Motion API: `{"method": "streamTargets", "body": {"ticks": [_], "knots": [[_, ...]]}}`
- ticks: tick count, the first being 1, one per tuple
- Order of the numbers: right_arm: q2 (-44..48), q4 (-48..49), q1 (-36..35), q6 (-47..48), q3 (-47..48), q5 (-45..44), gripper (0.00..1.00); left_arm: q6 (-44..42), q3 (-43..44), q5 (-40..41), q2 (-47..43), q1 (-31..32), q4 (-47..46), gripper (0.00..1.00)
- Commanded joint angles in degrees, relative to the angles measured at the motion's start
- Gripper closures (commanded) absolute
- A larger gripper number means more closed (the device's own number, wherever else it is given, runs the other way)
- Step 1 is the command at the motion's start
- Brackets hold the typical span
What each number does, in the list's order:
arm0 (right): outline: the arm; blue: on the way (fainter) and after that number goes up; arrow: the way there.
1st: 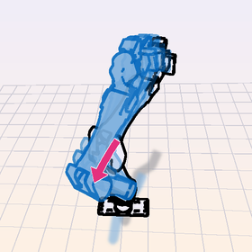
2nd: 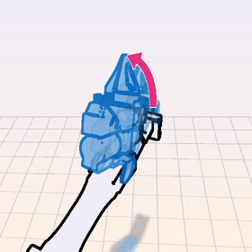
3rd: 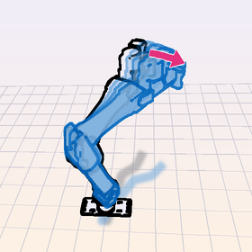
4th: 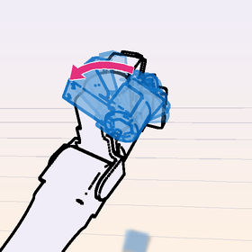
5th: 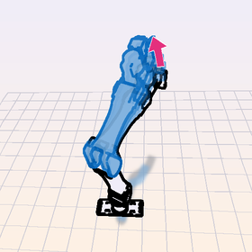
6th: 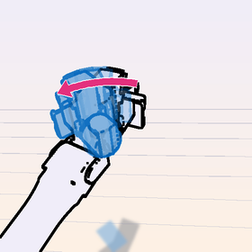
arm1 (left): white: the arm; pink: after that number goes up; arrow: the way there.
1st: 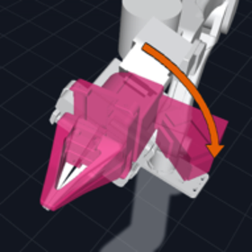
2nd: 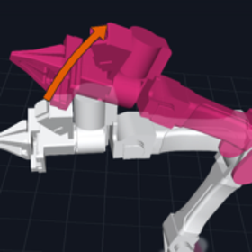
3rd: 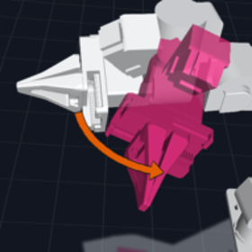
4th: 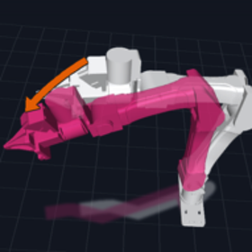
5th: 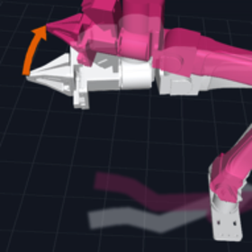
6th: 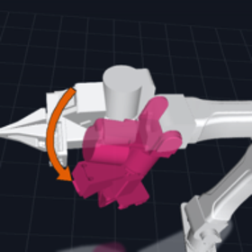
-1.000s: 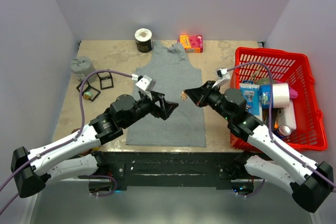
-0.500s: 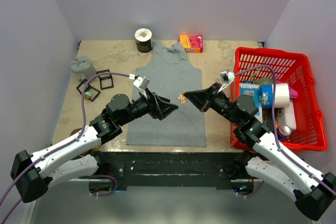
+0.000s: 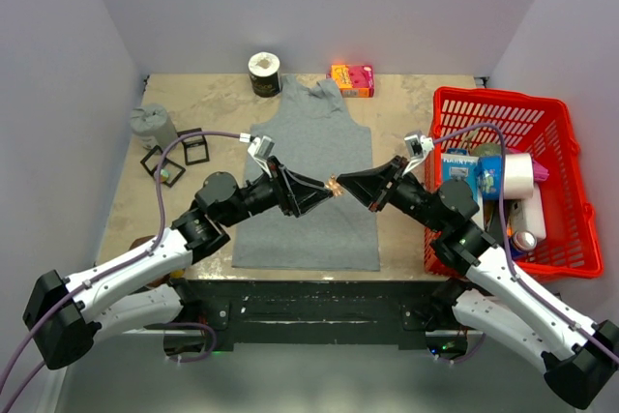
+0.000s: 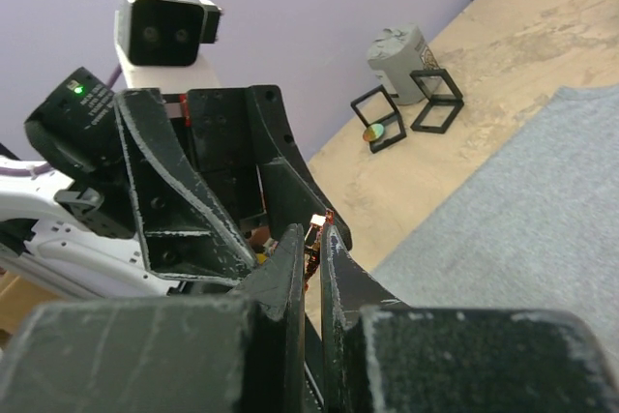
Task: Pin the brooch onto the clothing
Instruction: Pass from the right arm to the left
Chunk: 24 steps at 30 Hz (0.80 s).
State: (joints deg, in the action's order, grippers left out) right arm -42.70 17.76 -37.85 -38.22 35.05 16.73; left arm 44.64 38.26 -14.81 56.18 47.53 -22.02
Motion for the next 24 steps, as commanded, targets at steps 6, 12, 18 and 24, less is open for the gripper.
{"method": "streamTargets", "body": {"ticks": [6,12,18,24], "knots": [[0.3,6.1,0.1,-1.2,-0.2,4.3,1.00,7.0,-2.4,-6.1,1.6,-2.1,-11.2,0.50],[-0.1,6.7,0.1,-1.2,-0.2,5.9,1.00,9.4,-3.5,-8.0,2.4,-2.7,-14.5,0.51],[-0.8,7.0,0.0,-1.2,-0.1,7.0,1.00,10.2,-3.5,-8.8,2.4,-3.0,-15.4,0.57],[-1.7,7.4,0.1,-1.4,0.1,7.9,1.00,10.8,-3.5,-10.0,3.1,-3.0,-17.0,0.72]]}}
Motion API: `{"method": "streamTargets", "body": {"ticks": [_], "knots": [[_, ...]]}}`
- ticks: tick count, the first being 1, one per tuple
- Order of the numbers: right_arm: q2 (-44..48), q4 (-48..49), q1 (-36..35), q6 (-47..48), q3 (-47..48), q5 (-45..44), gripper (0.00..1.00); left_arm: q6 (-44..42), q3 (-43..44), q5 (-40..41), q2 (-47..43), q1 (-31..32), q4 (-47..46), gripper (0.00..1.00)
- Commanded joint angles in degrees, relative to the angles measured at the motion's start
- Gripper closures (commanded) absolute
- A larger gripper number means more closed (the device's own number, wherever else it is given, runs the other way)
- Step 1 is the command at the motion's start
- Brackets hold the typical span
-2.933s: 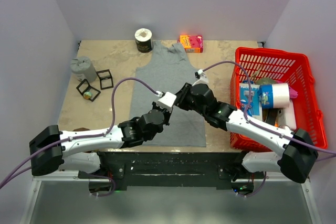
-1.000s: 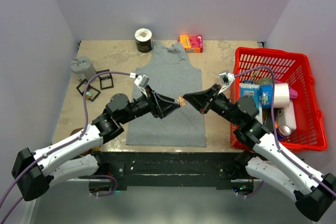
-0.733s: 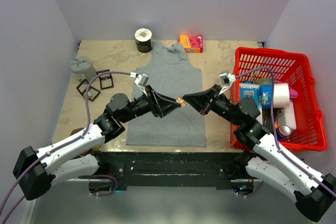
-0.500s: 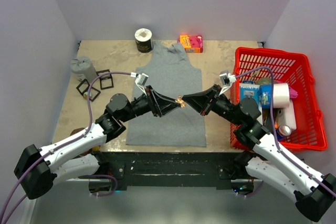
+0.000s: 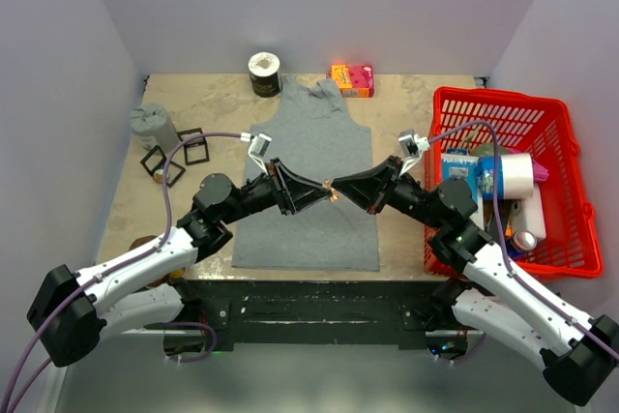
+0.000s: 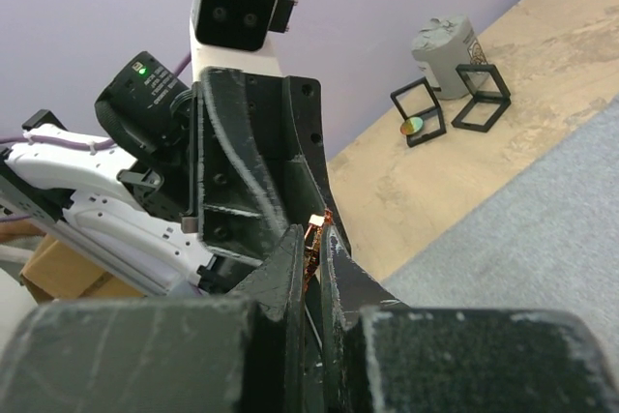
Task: Pin the brooch onto the clothing
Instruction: Pass from the right arm to the left
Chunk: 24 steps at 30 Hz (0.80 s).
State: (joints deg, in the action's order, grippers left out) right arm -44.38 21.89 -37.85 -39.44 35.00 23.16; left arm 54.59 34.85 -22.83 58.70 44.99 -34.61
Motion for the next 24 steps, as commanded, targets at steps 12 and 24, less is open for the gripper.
{"method": "streamTargets", "body": {"ticks": [12,24], "knots": [[0.1,2.3,0.0,-0.2,0.2,0.0,1.00,0.9,-1.5,-3.2,-1.4,-0.4,-4.4,1.00],[-0.1,0.2,0.1,0.8,1.9,4.6,0.70,-8.3,4.0,-6.0,-3.1,-2.5,11.2,1.00]]}}
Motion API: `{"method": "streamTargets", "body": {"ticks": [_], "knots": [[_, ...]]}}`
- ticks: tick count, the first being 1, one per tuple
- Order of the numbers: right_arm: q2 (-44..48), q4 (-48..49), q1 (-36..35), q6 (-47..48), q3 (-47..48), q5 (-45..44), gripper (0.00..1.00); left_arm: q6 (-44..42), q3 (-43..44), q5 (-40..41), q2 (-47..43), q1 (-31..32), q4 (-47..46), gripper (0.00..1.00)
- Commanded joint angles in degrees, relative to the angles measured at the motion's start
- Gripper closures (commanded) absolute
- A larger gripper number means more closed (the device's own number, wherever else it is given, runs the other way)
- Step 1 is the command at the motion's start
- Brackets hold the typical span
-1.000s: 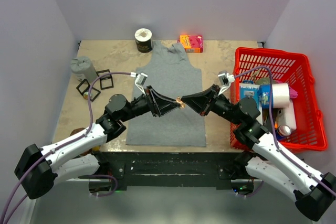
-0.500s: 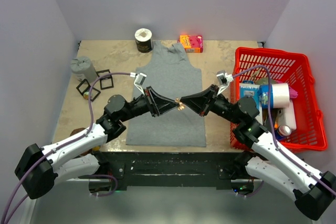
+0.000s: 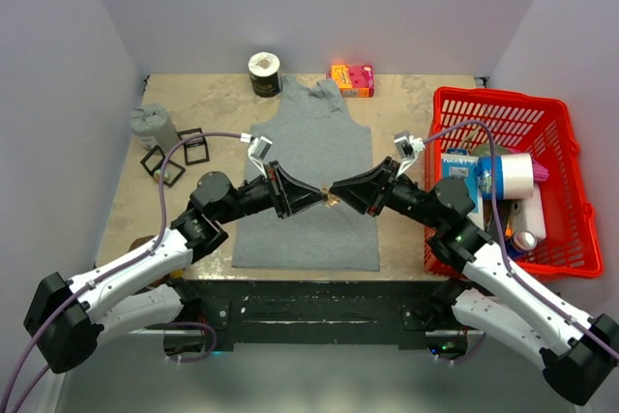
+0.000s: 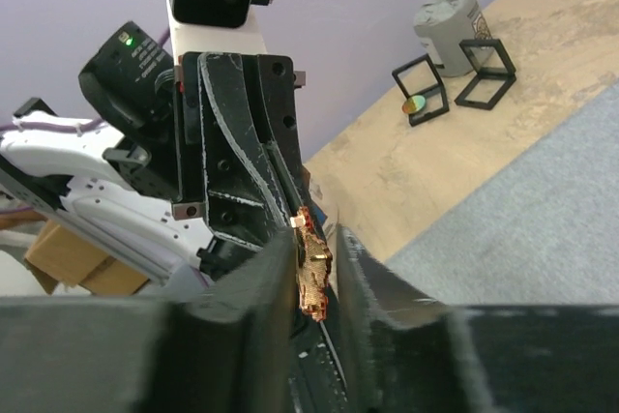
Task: Pin the brooch onto the clothing
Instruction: Pass from the right arm to the left, then open the brooch.
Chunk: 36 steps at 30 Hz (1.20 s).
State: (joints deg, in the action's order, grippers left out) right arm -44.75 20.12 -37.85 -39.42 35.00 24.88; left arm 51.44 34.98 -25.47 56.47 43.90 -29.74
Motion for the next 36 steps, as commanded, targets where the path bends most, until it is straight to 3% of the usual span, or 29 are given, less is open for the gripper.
{"method": "streamTargets", "body": {"ticks": [1,11,19,36], "knots": [[0.2,2.1,0.0,0.5,1.8,3.4,0.67,-5.5,4.1,-5.1,-0.8,-2.0,7.1,1.00],[-1.6,1.0,0.1,1.8,0.9,4.3,0.50,-10.7,9.8,-17.1,4.1,-6.9,11.1,1.00],[-5.3,6.6,0.1,0.0,-0.5,5.1,0.46,-21.4,12.1,-22.0,6.2,-8.9,13.7,1.00],[-7.1,4.7,0.0,0.9,0.1,3.0,0.74,-20.9,8.5,-24.8,7.0,-11.2,6.7,1.00]]}}
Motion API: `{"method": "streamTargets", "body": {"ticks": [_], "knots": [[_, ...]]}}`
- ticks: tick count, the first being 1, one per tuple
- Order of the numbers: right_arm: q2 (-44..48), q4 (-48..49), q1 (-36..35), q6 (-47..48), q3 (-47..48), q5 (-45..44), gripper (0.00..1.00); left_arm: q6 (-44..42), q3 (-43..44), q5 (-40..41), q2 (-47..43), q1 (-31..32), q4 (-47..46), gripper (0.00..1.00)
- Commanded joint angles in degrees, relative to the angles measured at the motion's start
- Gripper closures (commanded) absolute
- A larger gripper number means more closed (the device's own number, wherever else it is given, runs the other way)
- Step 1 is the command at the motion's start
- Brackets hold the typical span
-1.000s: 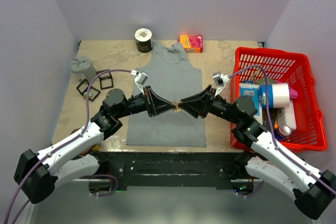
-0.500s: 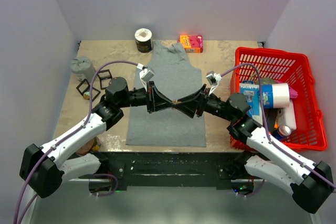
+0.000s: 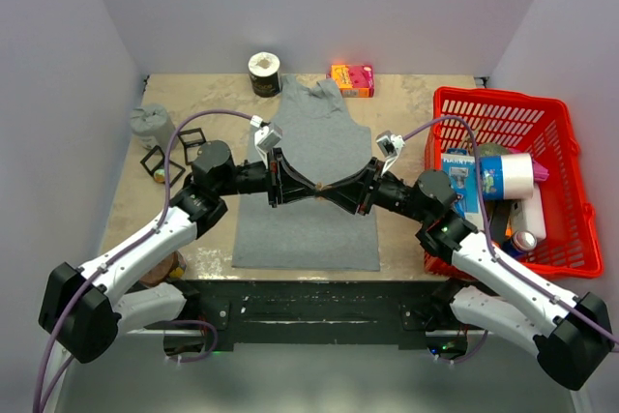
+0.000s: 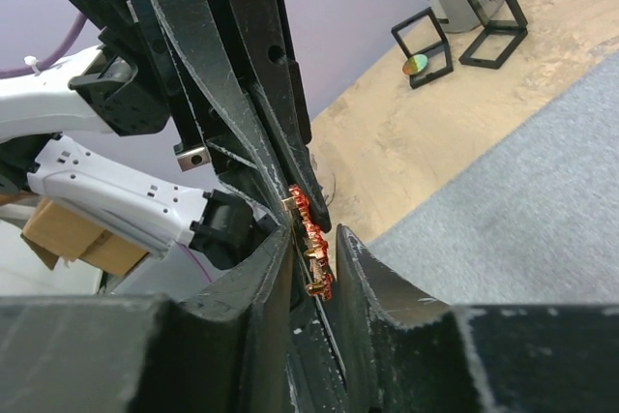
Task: Pin the brooch onto the clothing
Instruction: Open the brooch.
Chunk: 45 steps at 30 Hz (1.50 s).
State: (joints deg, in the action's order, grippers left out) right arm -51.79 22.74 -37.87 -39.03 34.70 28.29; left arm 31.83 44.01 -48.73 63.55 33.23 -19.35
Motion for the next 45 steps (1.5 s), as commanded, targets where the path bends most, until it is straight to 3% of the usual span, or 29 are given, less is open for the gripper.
{"method": "streamTargets", "body": {"ticks": [1,12,20,39,45], "knots": [[-0.2,1.4,0.0,0.6,0.6,-0.9,0.75,-1.3,-0.6,-1.6,0.0,-0.5,-3.7,1.00],[-5.3,-3.4,-0.2,2.2,3.7,-4.4,0.90,-4.3,-1.4,-3.4,0.9,-0.5,-3.4,1.00],[-10.0,-7.4,-2.6,4.8,6.6,-5.6,0.94,-6.2,-1.1,-4.9,2.3,-0.5,-2.2,1.00],[-14.0,-8.2,-4.8,7.4,9.6,-0.3,0.90,-10.5,0.7,-7.2,4.4,-0.5,3.9,1.00],[-14.4,-7.7,-5.1,7.1,9.9,-0.1,0.83,-10.6,0.6,-7.1,4.7,-0.5,4.1,1.00]]}}
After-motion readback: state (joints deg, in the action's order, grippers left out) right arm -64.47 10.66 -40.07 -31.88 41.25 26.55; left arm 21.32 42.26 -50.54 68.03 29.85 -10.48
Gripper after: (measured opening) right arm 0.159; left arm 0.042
